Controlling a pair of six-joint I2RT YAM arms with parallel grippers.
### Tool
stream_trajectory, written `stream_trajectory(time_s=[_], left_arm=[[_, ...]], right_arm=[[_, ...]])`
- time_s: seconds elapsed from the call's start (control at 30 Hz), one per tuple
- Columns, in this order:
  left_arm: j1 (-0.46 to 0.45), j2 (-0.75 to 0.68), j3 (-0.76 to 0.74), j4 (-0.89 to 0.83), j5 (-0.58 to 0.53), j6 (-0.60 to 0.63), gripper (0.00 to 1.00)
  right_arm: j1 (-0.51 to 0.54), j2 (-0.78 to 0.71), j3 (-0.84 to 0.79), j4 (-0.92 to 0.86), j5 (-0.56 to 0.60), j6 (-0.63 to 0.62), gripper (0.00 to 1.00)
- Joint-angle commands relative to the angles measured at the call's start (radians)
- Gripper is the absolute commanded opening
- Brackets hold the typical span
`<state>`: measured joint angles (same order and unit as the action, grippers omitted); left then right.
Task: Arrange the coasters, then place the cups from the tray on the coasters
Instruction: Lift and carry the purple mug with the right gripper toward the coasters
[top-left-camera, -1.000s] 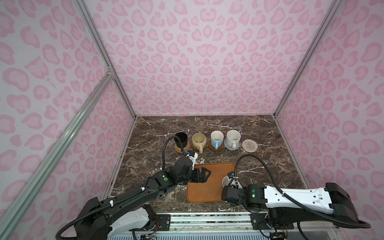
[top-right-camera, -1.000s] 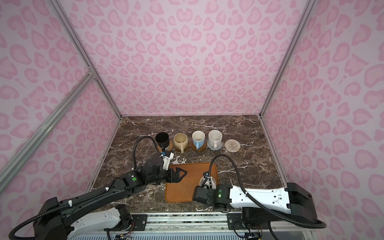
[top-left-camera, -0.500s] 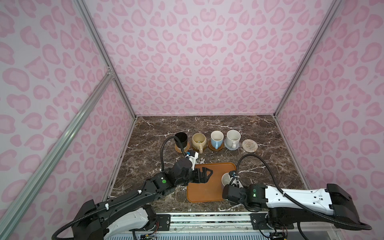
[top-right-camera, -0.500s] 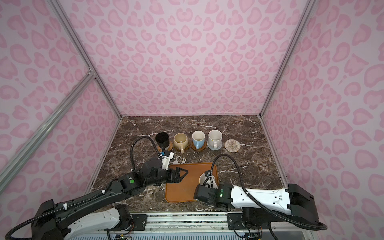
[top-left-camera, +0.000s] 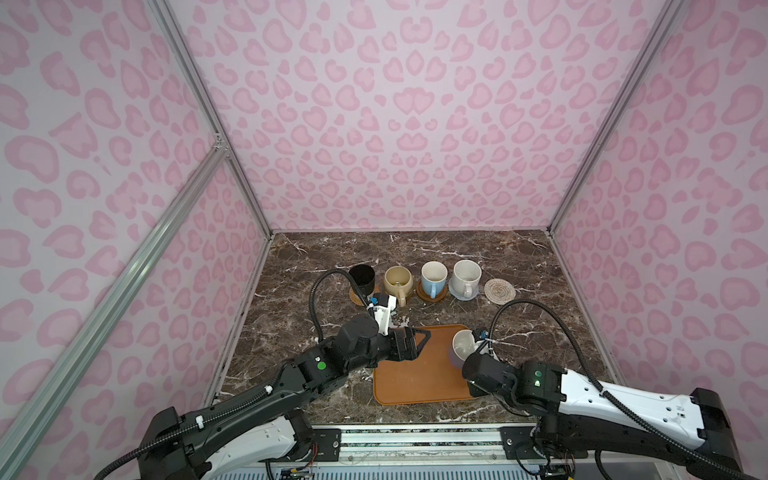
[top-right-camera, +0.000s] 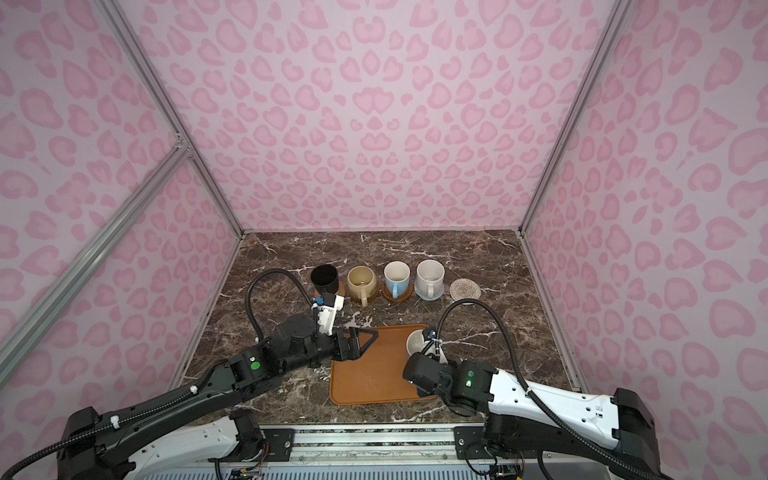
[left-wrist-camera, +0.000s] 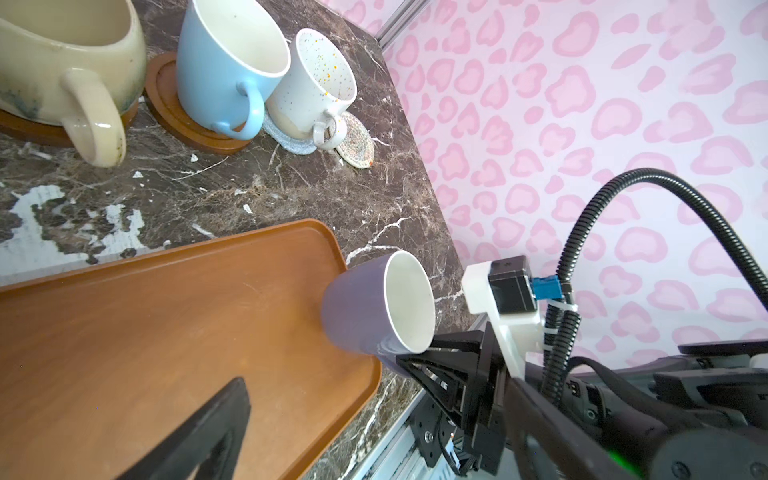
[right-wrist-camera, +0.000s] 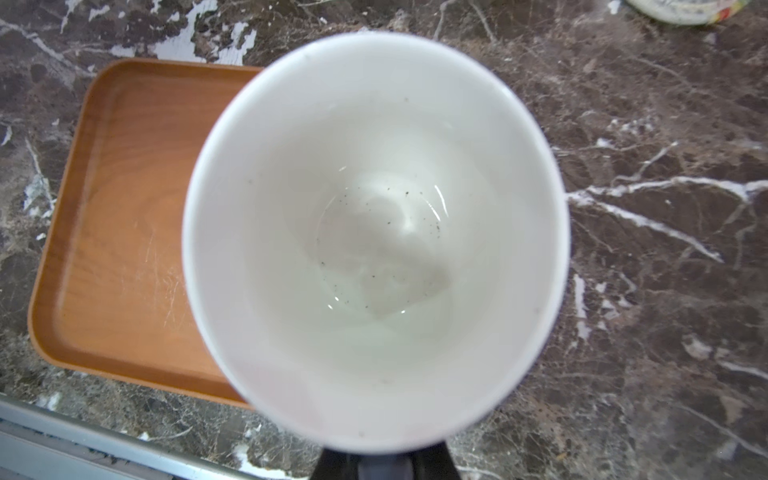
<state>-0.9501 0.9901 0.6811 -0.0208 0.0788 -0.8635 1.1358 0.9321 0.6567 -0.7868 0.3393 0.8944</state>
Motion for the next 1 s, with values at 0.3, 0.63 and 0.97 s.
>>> stream_trajectory(time_s=[0.3, 0.63, 0.97], left_arm=[[0.01, 0.164, 0.181, 0.038, 0.068, 0.095, 0.97], [0.034, 0.297, 0.289, 0.023, 0.082, 0.1, 0.97], [0.056, 0.405, 0.366, 0.02, 0.086, 0.108, 0.97]], right_arm=[[-0.39, 0.027, 0.055, 0.105, -0.117, -0.274, 0.0], [-0.68, 0.169, 0.125, 0.185, -0.127, -0.406, 0.0], [-0.943, 0.401, 0.241, 0.341, -0.235, -0.488, 0.0]])
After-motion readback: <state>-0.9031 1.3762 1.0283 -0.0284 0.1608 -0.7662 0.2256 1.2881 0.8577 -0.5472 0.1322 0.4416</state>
